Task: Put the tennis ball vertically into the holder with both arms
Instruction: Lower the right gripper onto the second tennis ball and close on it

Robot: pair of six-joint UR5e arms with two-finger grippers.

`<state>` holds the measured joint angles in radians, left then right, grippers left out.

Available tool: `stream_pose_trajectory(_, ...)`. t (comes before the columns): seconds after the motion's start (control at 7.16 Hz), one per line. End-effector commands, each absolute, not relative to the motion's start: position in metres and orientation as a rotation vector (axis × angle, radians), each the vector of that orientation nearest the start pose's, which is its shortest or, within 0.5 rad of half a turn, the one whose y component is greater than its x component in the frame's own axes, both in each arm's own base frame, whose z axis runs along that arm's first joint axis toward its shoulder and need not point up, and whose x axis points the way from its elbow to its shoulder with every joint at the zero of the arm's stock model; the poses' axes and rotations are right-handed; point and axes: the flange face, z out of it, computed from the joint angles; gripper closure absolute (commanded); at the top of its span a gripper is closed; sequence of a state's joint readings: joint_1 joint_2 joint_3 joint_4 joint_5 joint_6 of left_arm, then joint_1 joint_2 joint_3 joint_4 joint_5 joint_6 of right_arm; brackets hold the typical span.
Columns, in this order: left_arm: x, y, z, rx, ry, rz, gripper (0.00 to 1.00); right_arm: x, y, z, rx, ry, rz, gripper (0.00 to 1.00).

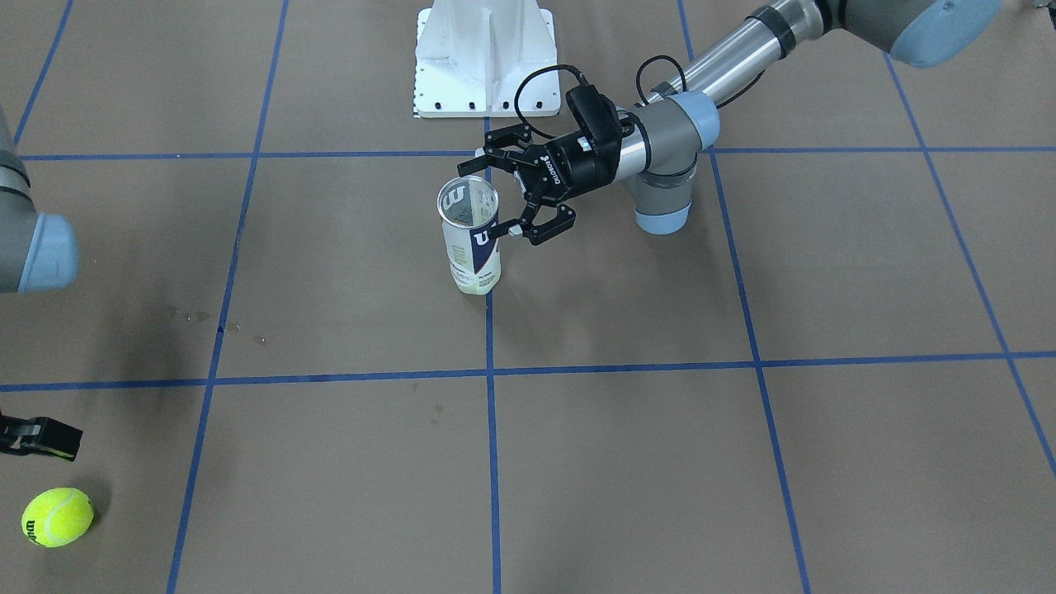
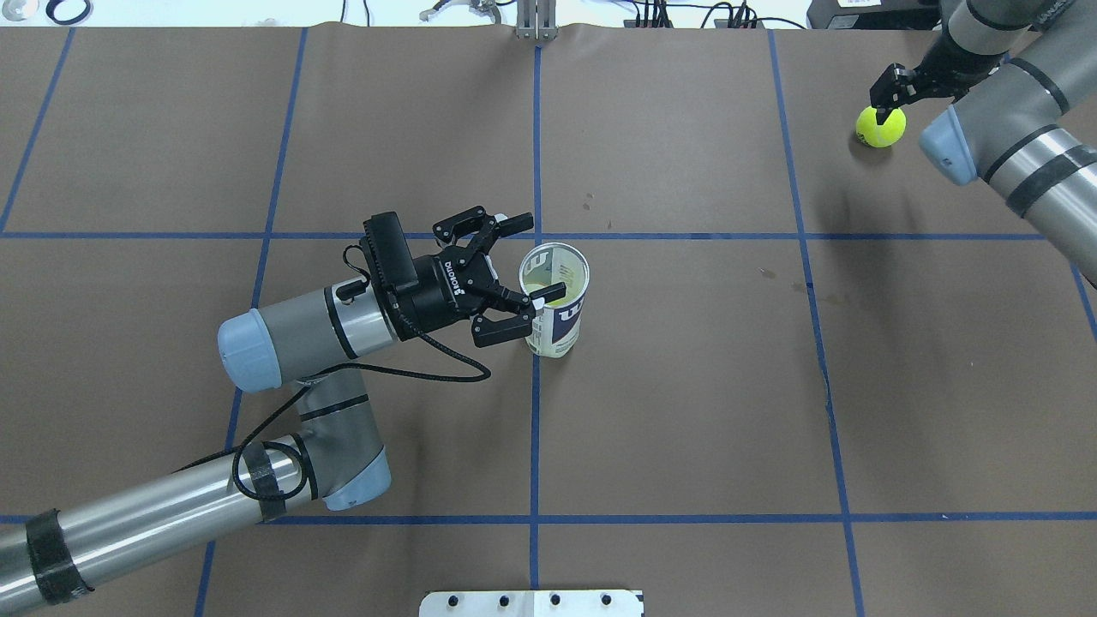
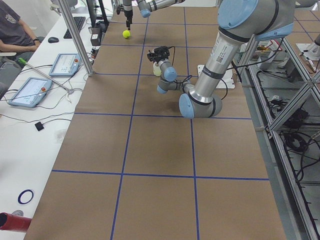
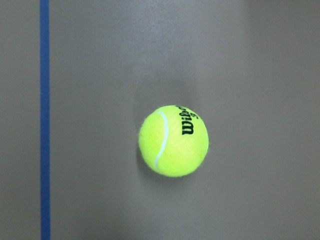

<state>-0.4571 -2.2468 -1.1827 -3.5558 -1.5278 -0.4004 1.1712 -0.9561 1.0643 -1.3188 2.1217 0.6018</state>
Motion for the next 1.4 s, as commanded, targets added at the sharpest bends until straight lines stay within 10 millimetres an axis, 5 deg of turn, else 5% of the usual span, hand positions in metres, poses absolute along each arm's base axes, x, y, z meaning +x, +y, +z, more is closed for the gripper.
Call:
stream_pose_trajectory(0.0, 0.525, -0.412, 0.242, 1.683, 1.559, 0.325, 0.00, -0.233, -0.744, 0.530, 0.062, -0.634, 0.138, 0.01)
stream_pose_trajectory(0.42, 0.524, -0.412, 0.241, 1.685, 1.558, 0.324, 0.00, -0.251, -0.742, 0.551, 0.071, -0.661, 0.201, 0.01)
stream_pose_trajectory(1.26, 0.523, -0.412, 0.238, 1.685, 1.558, 0.324, 0.00, -0.269, -0.744, 0.548, 0.112, -0.631, 0.186, 0.03)
